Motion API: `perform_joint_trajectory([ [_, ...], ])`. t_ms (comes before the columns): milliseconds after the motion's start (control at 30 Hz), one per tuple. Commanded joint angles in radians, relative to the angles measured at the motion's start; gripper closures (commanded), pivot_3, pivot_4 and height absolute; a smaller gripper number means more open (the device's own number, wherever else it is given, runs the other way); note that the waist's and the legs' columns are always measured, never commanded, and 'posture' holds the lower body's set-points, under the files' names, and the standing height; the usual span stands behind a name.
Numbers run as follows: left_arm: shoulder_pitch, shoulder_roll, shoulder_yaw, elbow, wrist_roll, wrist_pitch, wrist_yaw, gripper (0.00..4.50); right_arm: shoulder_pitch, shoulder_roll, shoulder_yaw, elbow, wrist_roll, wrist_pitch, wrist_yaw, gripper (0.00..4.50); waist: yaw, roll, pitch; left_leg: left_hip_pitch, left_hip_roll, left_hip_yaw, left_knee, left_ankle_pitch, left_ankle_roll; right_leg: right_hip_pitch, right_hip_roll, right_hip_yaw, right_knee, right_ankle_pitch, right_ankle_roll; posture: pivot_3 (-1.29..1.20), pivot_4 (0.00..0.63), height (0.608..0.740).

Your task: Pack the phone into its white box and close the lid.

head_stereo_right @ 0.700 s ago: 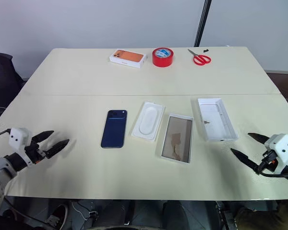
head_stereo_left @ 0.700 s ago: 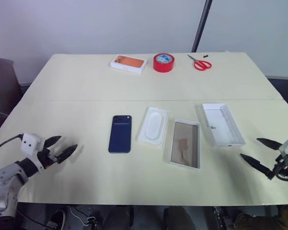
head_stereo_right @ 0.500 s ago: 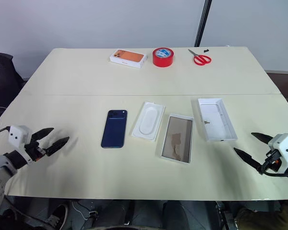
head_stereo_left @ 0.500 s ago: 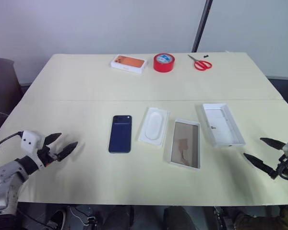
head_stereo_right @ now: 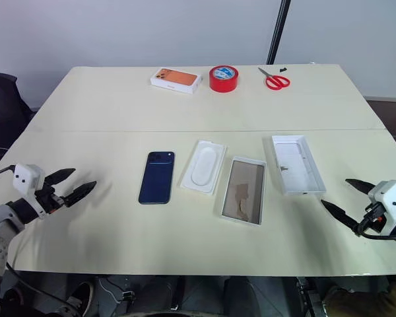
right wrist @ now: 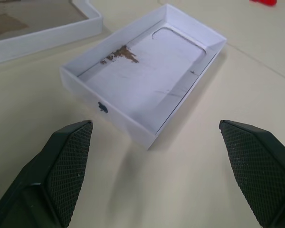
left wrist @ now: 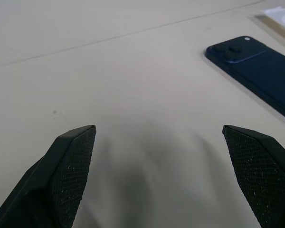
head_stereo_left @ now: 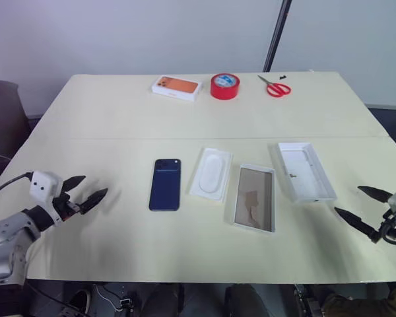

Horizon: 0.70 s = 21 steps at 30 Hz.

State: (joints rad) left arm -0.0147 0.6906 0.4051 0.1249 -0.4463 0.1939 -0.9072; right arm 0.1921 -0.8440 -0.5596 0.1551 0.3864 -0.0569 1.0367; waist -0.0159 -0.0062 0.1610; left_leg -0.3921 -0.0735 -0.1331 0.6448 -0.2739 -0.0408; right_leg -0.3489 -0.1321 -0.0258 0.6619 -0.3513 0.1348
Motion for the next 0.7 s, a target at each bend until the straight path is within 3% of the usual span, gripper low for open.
perform_joint_trajectory([
  [33,-0.011,0.024,0.0,-0.014,0.003,-0.003,-0.007,0.02,-0.018,-0.023,-0.009,-0.004,0.008,-0.001,0.006,0.04,0.001,0.0,0.0,0.0,0.0,0.0,0.0,0.0,0.0,0.0,0.0,0.0,0.0,0.0,0.0,0.0,0.15,0.74],
  [333,-0.107,0.009,-0.043,-0.023,0.0,0.044,0.024,0.02,-0.146,-0.039,0.073,-0.051,-0.004,0.024,0.006,0.04,0.0,0.0,0.0,0.0,0.0,0.0,0.0,0.002,-0.004,0.0,0.0,0.0,0.0,0.0,0.0,0.0,0.15,0.74],
  [600,-0.33,-0.067,-0.145,-0.026,-0.039,0.275,0.118,0.02,-0.365,0.027,0.27,-0.146,-0.031,0.069,-0.036,0.04,0.0,-0.001,0.001,0.0,0.0,0.0,0.001,0.003,-0.005,0.0,0.0,-0.001,0.0,0.0,0.0,0.0,0.15,0.74],
  [700,-0.454,-0.112,-0.306,-0.022,0.095,0.331,0.208,0.02,-0.491,0.103,0.387,-0.109,-0.07,0.044,-0.041,0.04,-0.001,-0.002,0.001,-0.001,0.0,0.0,0.002,0.003,-0.005,0.0,0.001,-0.001,0.001,0.0,0.0,0.0,0.15,0.74],
])
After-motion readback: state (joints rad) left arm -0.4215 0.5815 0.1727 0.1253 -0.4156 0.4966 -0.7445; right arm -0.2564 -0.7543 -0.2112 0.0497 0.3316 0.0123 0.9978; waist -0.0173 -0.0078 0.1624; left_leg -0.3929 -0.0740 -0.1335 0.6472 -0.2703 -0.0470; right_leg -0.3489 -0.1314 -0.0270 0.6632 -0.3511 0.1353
